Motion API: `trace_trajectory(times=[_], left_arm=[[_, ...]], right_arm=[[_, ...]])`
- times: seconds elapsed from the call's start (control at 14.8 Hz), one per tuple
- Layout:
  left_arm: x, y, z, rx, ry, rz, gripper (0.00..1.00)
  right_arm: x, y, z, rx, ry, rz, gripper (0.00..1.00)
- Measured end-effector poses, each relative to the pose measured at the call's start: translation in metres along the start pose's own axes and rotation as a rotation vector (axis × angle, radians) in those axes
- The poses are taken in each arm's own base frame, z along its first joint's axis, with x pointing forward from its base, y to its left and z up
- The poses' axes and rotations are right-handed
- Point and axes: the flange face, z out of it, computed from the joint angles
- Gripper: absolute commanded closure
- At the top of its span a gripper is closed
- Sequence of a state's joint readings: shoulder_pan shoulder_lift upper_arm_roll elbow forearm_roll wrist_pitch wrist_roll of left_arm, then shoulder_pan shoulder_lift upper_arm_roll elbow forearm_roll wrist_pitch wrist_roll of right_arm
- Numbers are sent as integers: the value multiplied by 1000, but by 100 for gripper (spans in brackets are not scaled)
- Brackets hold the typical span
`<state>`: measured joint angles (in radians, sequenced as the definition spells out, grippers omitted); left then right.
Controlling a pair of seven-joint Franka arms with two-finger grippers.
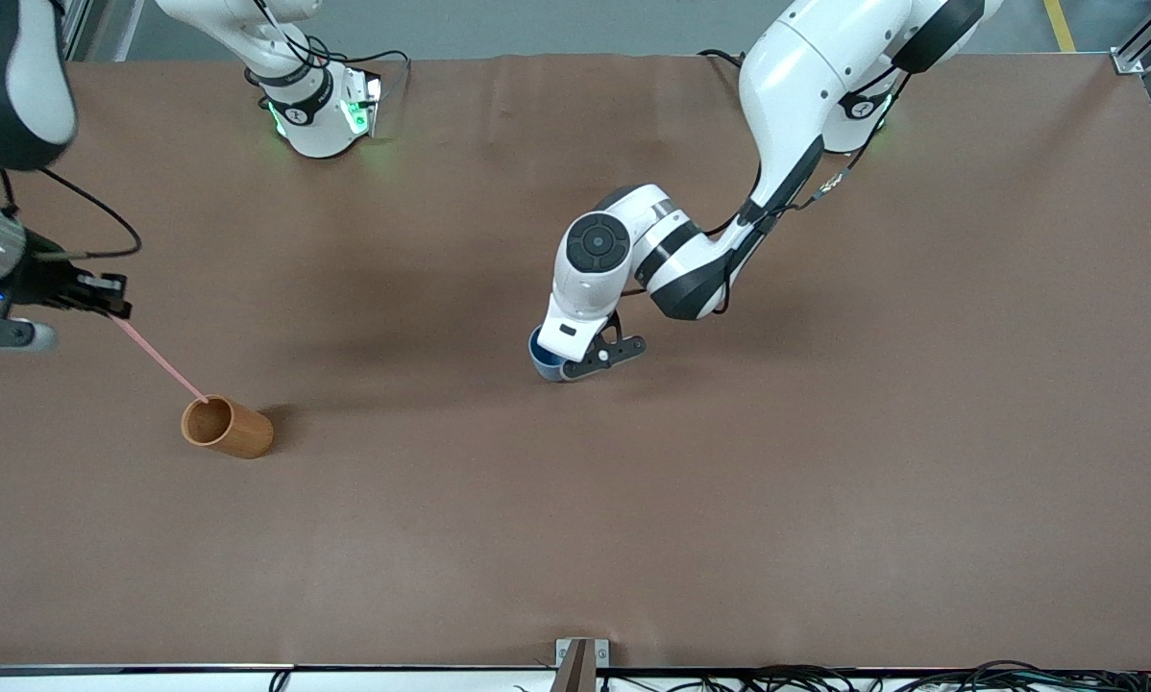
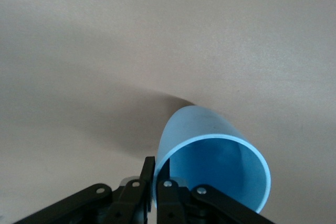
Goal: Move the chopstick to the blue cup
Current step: 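Lift the chopstick with the right gripper while the left gripper moves the cup centrally, then carry the chopstick over the blue cup with the right gripper while the left gripper withdraws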
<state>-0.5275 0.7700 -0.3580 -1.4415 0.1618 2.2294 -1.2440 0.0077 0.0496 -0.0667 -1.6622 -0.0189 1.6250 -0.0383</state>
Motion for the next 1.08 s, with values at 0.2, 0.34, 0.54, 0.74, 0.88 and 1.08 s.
trace_trajectory(times=[0.2, 0.34, 0.54, 0.74, 0.88, 1.08], left_arm=[[2, 2, -1, -7, 15, 8, 0], [7, 7, -15, -24, 44, 18, 0], [28, 7, -70, -22, 82, -6, 0], [78, -26, -168, -16, 146, -36, 0], [105, -62, -233, 0, 185, -37, 0], [132, -123, -320, 42, 232, 12, 0]], right_arm=[[-7, -19, -32, 0, -8, 26, 95], [-9, -55, -38, -3, -3, 49, 95], [-13, -123, -34, -8, -8, 107, 96], [-20, -199, -33, 0, -5, 150, 96], [-27, -247, -31, 26, -16, 206, 96], [-37, -311, -26, 74, -47, 266, 96]])
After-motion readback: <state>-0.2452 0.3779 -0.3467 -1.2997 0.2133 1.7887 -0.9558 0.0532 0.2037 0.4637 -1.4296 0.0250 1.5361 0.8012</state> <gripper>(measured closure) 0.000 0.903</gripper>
